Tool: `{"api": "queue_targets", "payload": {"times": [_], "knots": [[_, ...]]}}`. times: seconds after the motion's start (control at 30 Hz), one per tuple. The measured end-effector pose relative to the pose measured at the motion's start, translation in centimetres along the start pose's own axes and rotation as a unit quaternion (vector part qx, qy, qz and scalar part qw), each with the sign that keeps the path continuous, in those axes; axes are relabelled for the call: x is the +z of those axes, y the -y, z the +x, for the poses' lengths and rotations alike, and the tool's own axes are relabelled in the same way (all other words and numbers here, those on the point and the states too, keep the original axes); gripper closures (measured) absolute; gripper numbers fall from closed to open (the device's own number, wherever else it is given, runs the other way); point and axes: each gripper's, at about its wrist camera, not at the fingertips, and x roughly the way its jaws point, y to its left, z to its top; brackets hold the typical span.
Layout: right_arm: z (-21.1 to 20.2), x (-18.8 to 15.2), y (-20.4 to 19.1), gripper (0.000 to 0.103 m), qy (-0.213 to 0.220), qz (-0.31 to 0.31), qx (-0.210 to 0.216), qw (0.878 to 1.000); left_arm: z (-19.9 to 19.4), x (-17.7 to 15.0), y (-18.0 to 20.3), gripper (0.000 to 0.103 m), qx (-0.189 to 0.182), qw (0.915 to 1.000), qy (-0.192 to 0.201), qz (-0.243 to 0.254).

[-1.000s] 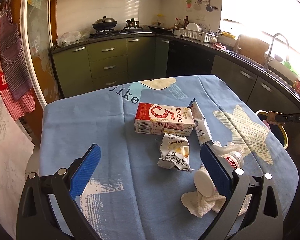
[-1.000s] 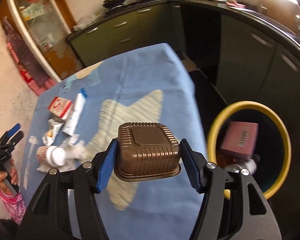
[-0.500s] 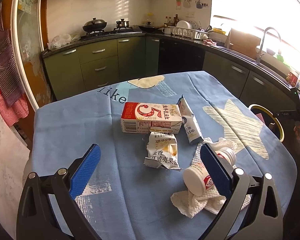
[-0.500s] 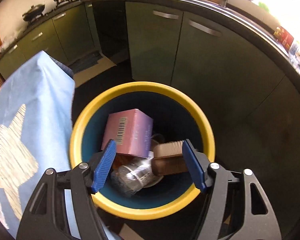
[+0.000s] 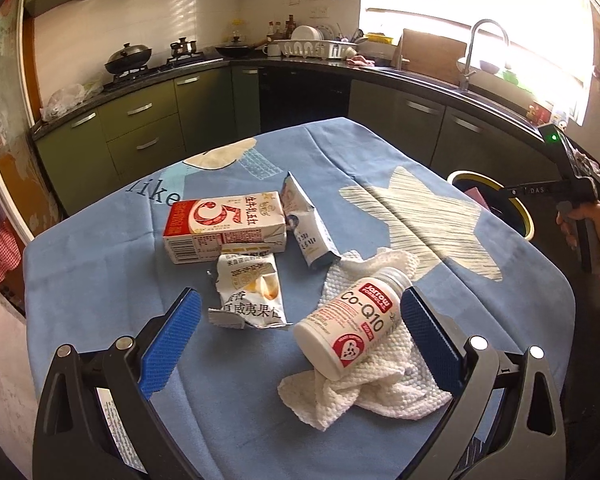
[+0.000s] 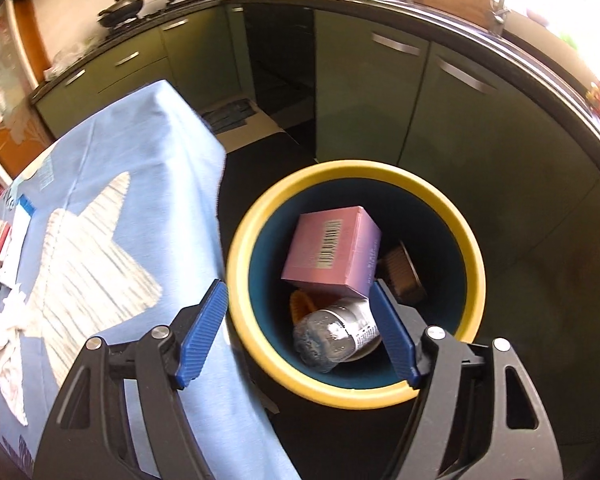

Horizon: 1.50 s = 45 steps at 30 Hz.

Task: Collect trash
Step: 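Carry the brown container over the bin and open the right gripper, then grasp the white supplement bottle with the left gripper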

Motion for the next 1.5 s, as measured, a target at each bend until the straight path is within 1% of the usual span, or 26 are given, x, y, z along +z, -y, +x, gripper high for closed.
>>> {"api": "queue_targets", "payload": {"times": [0.13,0.23,0.3,0.37,0.4,0.47,0.53,0.6,0.67,0.83,0.9,1.0,1.2,1.3,1.5], "knots": [[-0.1,0.0,-0.8,0.032,0.001,-0.005,0.008,1.0,0.3,0.4,1.2,0.005,-0.034,0.9986,-0.023,0.035],[-0.1,-0.2,-0.9,0.032,-0.001,-0.006,0.014,1.0,0.7,0.8,2.2,0.005,-0.072,0.994,-0.044,0.07],[0.0,-0.4,-0.9,0.032,-0.003,-0.006,0.016,1.0,1.1,1.3,2.9,0.005,-0.095,0.988,-0.057,0.108],[0.1,-0.5,-1.0,0.032,-0.005,-0.006,0.018,1.0,1.5,1.6,3.3,0.005,-0.108,0.9821,-0.068,0.138],[0.1,-0.5,-1.0,0.032,-0.005,-0.006,0.018,1.0,1.9,1.9,3.5,0.005,-0.117,0.9775,-0.078,0.157],[0.1,-0.5,-1.1,0.032,-0.007,-0.008,0.02,1.0,2.6,2.1,3.6,0.007,-0.131,0.9715,-0.094,0.174],[0.0,-0.6,-1.4,0.032,-0.008,-0.01,0.021,1.0,3.8,2.3,3.5,0.011,-0.145,0.9654,-0.113,0.185],[0.1,-0.5,-1.7,0.032,-0.009,-0.014,0.022,1.0,4.7,2.3,3.3,0.018,-0.151,0.9613,-0.129,0.191],[0.2,-0.5,-2.0,0.032,-0.01,-0.018,0.022,1.0,5.5,2.2,3.1,0.021,-0.151,0.9582,-0.14,0.199],[0.5,-0.3,-2.6,0.031,-0.015,-0.026,0.022,0.999,6.3,2.0,3.1,0.024,-0.161,0.9511,-0.154,0.214],[0.7,-0.3,-2.8,0.031,-0.017,-0.029,0.022,0.999,6.5,1.8,3.2,0.027,-0.162,0.9489,-0.158,0.22],[1.0,-0.2,-3.1,0.031,-0.02,-0.031,0.023,0.999,6.8,1.6,3.4,0.03,-0.16,0.9465,-0.163,0.228],[1.3,-0.2,-3.8,0.03,-0.024,-0.037,0.025,0.999,7.3,1.2,3.6,0.04,-0.153,0.9464,-0.167,0.23],[1.3,-0.3,-4.0,0.03,-0.025,-0.039,0.025,0.999,7.4,1.2,3.5,0.045,-0.141,0.9485,-0.166,0.23],[1.3,-0.3,-4.1,0.03,-0.024,-0.039,0.025,0.999,7.2,1.2,3.3,0.046,-0.137,0.9534,-0.161,0.215]]}}
